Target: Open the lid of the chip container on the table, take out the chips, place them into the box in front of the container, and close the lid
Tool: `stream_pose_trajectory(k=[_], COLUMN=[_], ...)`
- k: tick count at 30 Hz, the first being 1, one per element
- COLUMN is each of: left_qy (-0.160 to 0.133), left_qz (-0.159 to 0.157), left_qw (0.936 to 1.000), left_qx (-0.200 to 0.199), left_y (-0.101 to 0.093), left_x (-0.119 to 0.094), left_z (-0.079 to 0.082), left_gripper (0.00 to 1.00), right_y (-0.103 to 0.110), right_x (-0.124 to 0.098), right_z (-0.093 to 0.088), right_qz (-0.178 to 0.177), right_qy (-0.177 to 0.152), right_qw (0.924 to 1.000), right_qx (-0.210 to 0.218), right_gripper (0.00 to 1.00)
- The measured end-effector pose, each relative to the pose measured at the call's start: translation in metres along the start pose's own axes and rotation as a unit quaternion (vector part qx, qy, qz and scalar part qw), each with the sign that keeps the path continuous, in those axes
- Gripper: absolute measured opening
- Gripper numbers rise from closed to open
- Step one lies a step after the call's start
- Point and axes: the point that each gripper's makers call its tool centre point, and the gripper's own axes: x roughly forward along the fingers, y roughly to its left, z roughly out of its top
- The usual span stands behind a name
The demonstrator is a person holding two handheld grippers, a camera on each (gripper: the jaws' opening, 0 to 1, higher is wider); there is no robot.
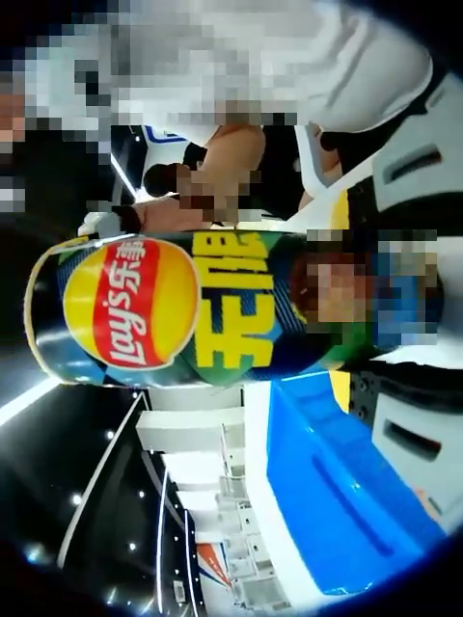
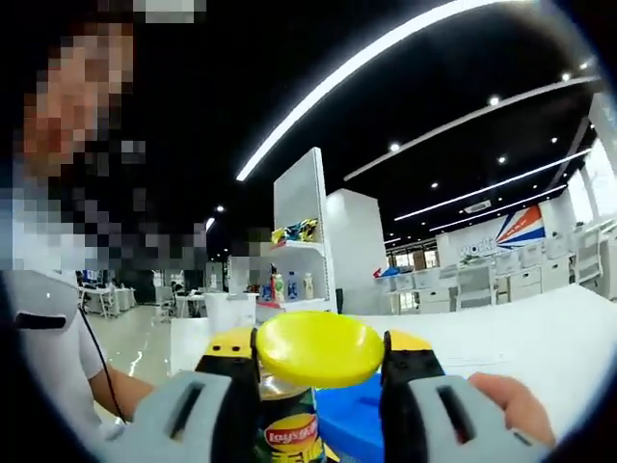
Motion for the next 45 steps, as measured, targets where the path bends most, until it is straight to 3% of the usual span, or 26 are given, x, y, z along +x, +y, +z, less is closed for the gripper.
stream_pose_trajectory(k=[10,12,15,25,28,37,45], left_qy=[-0.005,-0.004,-0.006,-0.008,-0.008,-0.008,-0.010], left_qz=[0.000,0.002,0.001,0.001,0.001,0.001,0.001], left_qw=[1.0000,1.0000,1.0000,0.9999,0.9999,0.9999,0.9999], left_qx=[-0.003,-0.003,-0.005,-0.007,-0.008,-0.010,-0.012], left_y=[-0.001,-0.002,-0.002,-0.002,-0.003,-0.002,-0.002], left_x=[0.000,0.000,0.000,0.000,-0.001,-0.001,-0.001], left_z=[0.001,0.001,0.001,0.001,0.001,0.000,0.000], left_gripper=[0.49,0.49,0.49,0.49,0.49,0.49,0.49], right_y=[-0.055,-0.069,-0.097,-0.122,-0.133,-0.150,-0.162], right_x=[-0.043,-0.057,-0.079,-0.111,-0.118,-0.129,-0.137], right_z=[-0.017,-0.034,-0.067,-0.134,-0.148,-0.169,-0.174], right_qz=[-0.088,-0.106,-0.138,-0.163,-0.185,-0.204,-0.214], right_qy=[0.029,0.057,0.091,0.153,0.182,0.214,0.221], right_qw=[0.9946,0.9907,0.9859,0.9744,0.9653,0.9534,0.9497], right_qx=[-0.047,-0.065,-0.027,-0.023,-0.032,-0.058,-0.059], right_gripper=[0.43,0.43,0.43,0.43,0.44,0.44,0.44])
